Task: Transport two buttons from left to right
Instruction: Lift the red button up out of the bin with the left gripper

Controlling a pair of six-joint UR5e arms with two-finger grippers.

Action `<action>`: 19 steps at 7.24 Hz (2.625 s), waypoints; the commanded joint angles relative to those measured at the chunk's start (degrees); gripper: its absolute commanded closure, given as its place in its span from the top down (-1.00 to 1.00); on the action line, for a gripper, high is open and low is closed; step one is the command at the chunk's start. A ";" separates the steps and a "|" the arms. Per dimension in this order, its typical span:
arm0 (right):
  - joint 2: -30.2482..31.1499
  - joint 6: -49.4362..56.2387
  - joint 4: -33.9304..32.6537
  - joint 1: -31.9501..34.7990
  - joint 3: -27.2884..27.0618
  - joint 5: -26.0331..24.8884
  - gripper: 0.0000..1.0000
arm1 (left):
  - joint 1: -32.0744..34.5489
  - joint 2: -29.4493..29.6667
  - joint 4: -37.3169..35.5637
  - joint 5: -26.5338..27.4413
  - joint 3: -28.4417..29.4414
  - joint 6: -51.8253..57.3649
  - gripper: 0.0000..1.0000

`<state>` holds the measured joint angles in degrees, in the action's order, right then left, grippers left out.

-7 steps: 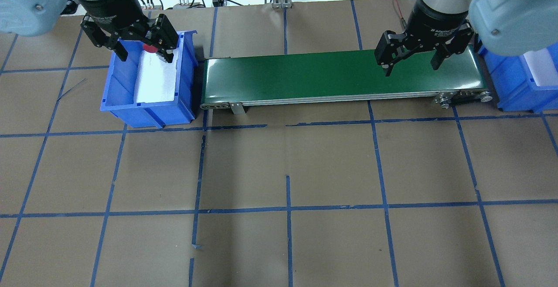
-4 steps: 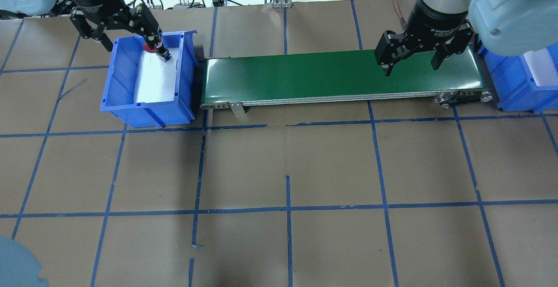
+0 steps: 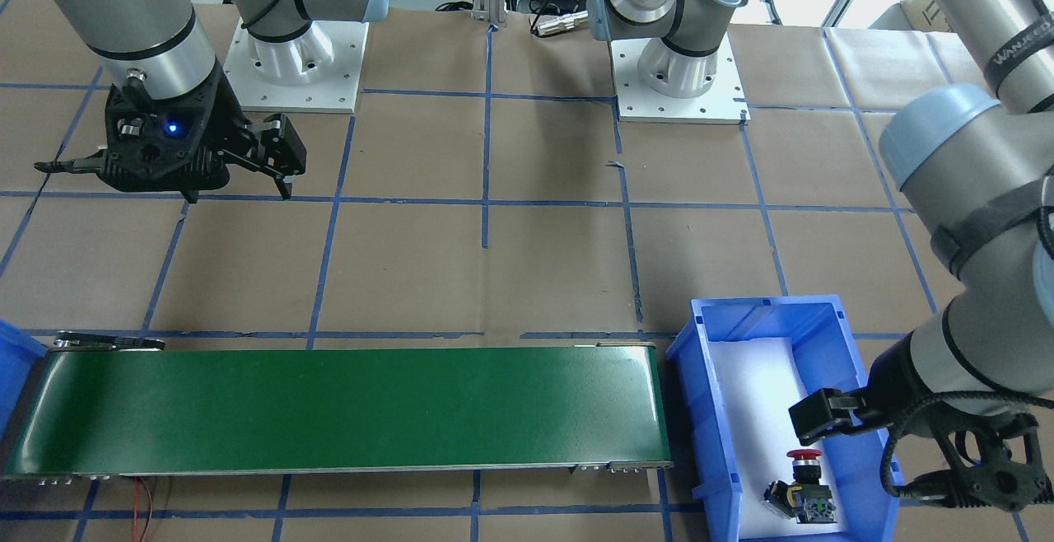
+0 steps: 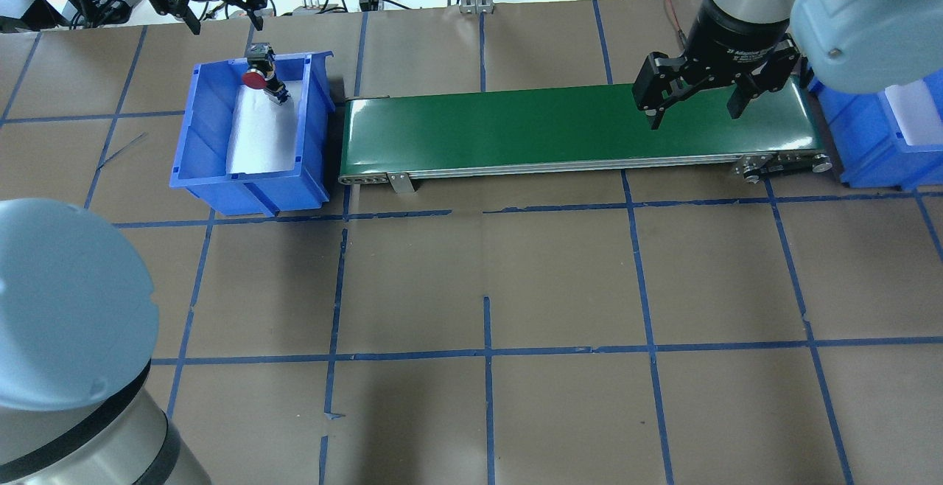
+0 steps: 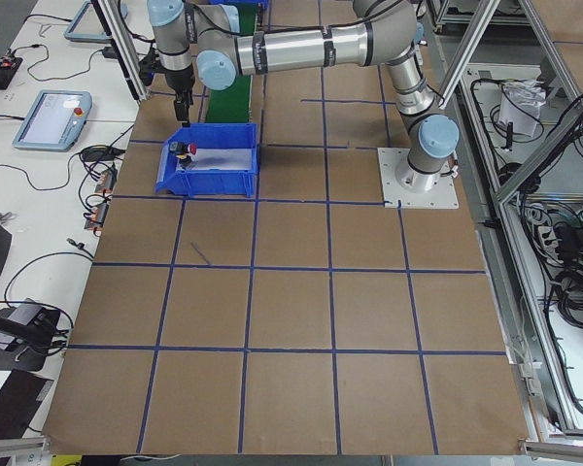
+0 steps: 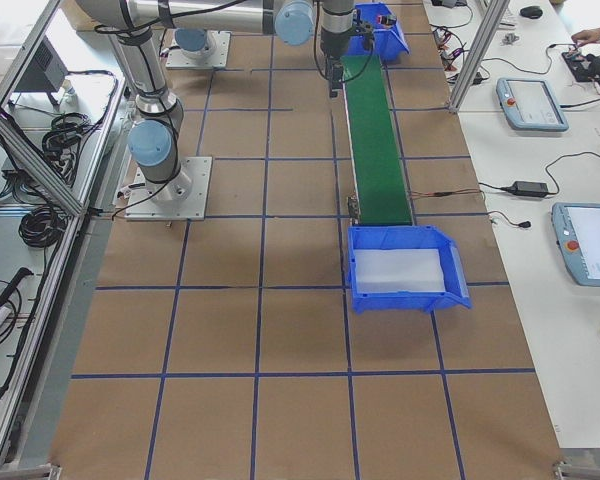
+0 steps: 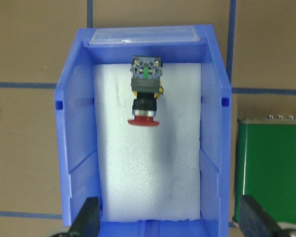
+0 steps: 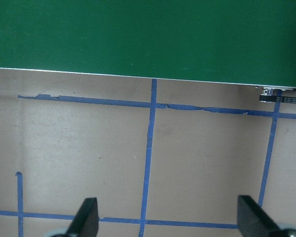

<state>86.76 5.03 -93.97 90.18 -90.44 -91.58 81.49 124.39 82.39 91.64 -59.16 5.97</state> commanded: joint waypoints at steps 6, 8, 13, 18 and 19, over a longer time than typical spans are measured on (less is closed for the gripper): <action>-0.10 -0.02 0.02 0.00 0.00 0.00 1.00 | -0.10 8.67 -5.31 0.30 1.24 0.10 0.99; -0.09 -0.02 -0.07 0.00 0.00 0.00 1.00 | -0.10 9.11 -5.40 0.30 1.15 0.19 0.97; -0.10 0.06 0.02 0.00 0.00 -0.09 1.00 | -0.10 10.08 -5.75 0.47 1.41 1.24 0.25; -0.10 0.07 0.02 0.00 -0.09 -0.09 1.00 | 0.16 8.50 -7.33 0.65 2.91 3.53 -0.53; -0.10 0.07 0.02 0.00 -0.09 -0.09 1.00 | 0.25 7.28 -6.64 1.69 2.91 3.53 -0.53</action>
<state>86.66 5.10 -93.96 90.17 -90.53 -91.67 81.58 132.79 75.28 92.53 -56.34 9.38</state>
